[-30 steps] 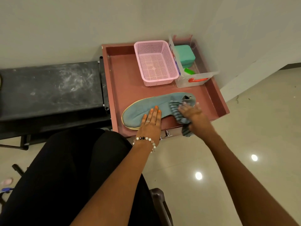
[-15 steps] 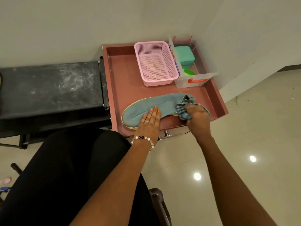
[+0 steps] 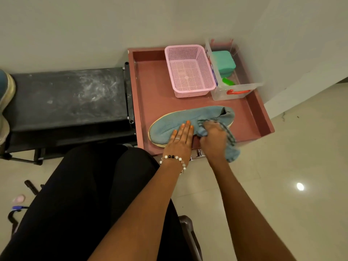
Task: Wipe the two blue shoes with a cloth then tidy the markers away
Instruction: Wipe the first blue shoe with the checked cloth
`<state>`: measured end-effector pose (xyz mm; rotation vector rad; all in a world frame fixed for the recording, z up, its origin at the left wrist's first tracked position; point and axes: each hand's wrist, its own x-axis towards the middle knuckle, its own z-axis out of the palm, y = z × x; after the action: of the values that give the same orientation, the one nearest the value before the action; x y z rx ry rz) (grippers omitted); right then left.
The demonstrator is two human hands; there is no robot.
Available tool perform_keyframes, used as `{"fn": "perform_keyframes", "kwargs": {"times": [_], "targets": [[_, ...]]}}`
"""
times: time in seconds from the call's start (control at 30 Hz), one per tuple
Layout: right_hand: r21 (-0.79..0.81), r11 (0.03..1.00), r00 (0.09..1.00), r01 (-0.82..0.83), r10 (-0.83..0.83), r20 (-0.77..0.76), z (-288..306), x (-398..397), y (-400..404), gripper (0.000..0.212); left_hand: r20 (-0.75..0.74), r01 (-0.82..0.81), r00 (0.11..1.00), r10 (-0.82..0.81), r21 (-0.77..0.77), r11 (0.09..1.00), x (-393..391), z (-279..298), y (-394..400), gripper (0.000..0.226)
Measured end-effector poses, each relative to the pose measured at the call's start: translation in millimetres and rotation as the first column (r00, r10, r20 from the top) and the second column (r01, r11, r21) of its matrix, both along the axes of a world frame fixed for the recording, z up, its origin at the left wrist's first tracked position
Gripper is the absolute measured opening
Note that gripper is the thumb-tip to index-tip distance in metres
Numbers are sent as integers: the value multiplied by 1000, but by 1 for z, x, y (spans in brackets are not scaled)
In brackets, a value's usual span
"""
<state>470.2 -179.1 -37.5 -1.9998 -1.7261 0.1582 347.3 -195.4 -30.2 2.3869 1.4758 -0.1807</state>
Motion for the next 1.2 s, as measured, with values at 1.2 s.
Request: {"fn": "perform_keyframes", "kwargs": {"times": [1.2], "targets": [[-78, 989, 989, 124, -117, 94, 6, 43, 6, 34, 6, 10, 1000, -10, -7, 1000, 1, -2, 0, 80]]}}
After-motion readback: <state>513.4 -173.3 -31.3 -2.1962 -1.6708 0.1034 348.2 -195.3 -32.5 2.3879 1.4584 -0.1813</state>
